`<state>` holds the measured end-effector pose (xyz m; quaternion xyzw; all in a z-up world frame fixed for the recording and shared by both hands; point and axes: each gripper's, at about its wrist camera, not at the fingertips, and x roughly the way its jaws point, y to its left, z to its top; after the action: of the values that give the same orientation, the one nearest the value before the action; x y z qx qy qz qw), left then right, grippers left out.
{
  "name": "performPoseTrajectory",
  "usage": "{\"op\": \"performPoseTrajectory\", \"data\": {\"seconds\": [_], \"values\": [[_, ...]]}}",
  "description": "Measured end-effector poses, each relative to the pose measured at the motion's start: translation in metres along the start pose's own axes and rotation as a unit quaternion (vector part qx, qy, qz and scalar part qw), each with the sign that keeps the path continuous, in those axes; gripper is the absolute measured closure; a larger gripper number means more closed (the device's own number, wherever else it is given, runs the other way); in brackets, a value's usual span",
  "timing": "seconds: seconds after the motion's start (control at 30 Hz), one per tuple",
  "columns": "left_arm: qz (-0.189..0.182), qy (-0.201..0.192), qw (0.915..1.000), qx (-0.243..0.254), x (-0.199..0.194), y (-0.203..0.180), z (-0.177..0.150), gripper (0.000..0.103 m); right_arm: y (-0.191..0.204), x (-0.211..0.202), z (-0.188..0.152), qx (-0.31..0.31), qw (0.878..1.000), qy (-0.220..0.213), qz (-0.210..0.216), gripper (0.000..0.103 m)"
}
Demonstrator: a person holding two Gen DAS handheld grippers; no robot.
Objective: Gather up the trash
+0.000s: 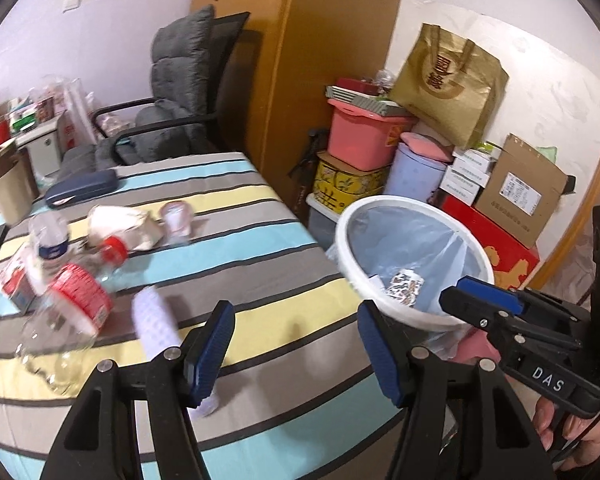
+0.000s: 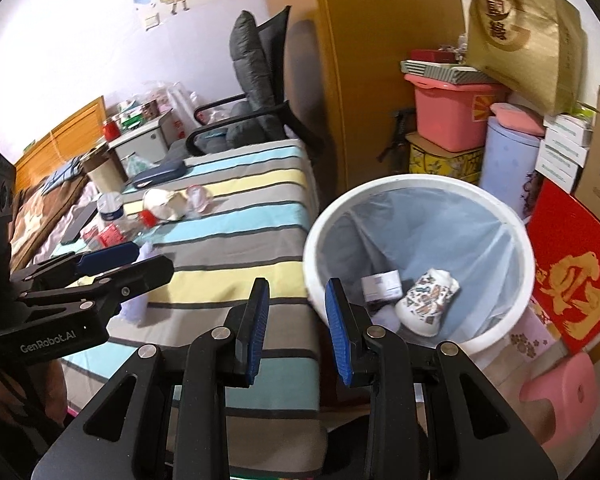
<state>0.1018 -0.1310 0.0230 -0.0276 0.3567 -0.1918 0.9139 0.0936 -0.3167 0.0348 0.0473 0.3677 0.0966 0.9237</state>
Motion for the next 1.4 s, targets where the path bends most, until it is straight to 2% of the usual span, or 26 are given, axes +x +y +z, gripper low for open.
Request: {"op": "performPoseTrajectory", "data": {"seconds": [0.47,0.63,0.77,1.0,1.13,1.4], "values": [[0.045,-0.011,0.9983,-0.036,-0.026,0.045,-0.017,0.046,0.031,0.006,-0.003,-0.027,0.999,0.009,0.017,0.071],[0.061,-0.010,0.9969,-0.049,-0.033,0.059,-0.029,0.048,0.041,0.015,-0.006,-0.032,0.999,0.029,0.031,0.071],[0.075,-0.006,0.9954,-0.060,-0.039,0.072,-0.039,0.048,0.046,0.022,-0.009,-0.018,0.997,0.042,0.069,0.071],[0.103,-0.012,0.9915,-0.079,-0.054,0.098,-0.048,0.048,0.063,0.030,-0.011,-0.026,0.993,0.056,0.104,0.071],[0.118,-0.017,0.9892,-0.085,-0.059,0.110,-0.048,0.048,0.073,0.034,-0.010,-0.030,0.990,0.062,0.121,0.051],[0.138,-0.023,0.9873,-0.075,-0.061,0.137,-0.032,0.047,0.091,0.043,-0.002,-0.041,0.987,0.069,0.136,0.051]]}}
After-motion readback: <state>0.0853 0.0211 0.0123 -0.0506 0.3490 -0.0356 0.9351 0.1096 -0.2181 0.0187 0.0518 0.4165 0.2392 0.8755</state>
